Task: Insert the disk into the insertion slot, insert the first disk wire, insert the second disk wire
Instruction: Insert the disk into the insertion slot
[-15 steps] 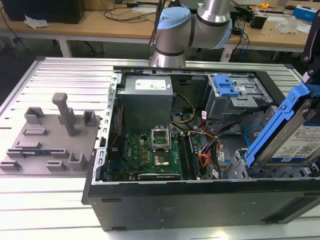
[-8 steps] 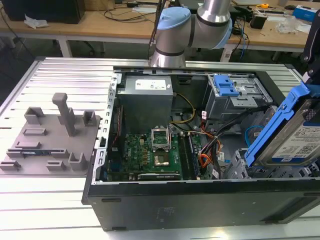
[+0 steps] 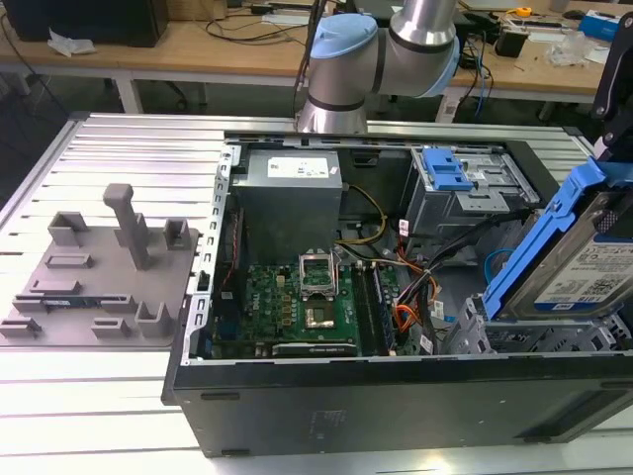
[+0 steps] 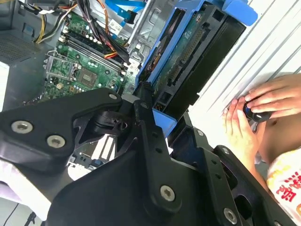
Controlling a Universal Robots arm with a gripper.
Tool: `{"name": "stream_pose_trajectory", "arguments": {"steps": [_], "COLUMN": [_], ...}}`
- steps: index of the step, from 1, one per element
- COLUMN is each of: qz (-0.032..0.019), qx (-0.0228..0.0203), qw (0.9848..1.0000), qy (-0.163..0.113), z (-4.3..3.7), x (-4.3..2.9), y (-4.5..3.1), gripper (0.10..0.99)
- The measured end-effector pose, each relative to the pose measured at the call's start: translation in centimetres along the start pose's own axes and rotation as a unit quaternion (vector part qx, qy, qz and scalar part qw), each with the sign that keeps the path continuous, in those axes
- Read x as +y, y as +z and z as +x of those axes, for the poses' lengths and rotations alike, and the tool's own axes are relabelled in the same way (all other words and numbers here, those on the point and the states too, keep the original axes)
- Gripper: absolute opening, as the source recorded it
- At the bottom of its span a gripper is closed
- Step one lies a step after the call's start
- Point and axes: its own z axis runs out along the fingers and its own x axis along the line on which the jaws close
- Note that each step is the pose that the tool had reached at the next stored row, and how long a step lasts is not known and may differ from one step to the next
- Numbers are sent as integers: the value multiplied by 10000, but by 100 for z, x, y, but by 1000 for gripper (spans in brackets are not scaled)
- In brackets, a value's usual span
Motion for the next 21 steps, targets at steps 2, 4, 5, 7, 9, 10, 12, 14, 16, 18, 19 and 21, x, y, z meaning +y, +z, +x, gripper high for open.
{"name": "stream_pose_trajectory", "arguments": {"steps": [2, 4, 5, 7, 9, 10, 12, 14, 16, 18, 19, 21], "qz": [0, 1, 1, 38, 85, 98, 102, 102, 102, 102, 102, 102], "qx": [-3, -3, -3, -4, -5, -6, -3, 4, 5, 5, 4, 0], "qw": [10000, 10000, 10000, 10000, 10000, 10000, 9999, 9999, 9999, 9999, 9999, 9999], "qy": [1, 1, 1, 0, -3, -4, -4, -3, -3, -4, -3, -3], "z": [1, 1, 1, 2, 1, 1, 0, 1, -4, -21, -40, -76], "x": [2, 2, 2, 3, 2, 1, 1, 2, 2, 2, 2, 3], "y": [0, 0, 0, 5, 8, 14, 20, 19, 22, 28, 35, 50], "gripper": [365, 365, 365, 365, 365, 365, 365, 365, 365, 365, 365, 365]}}
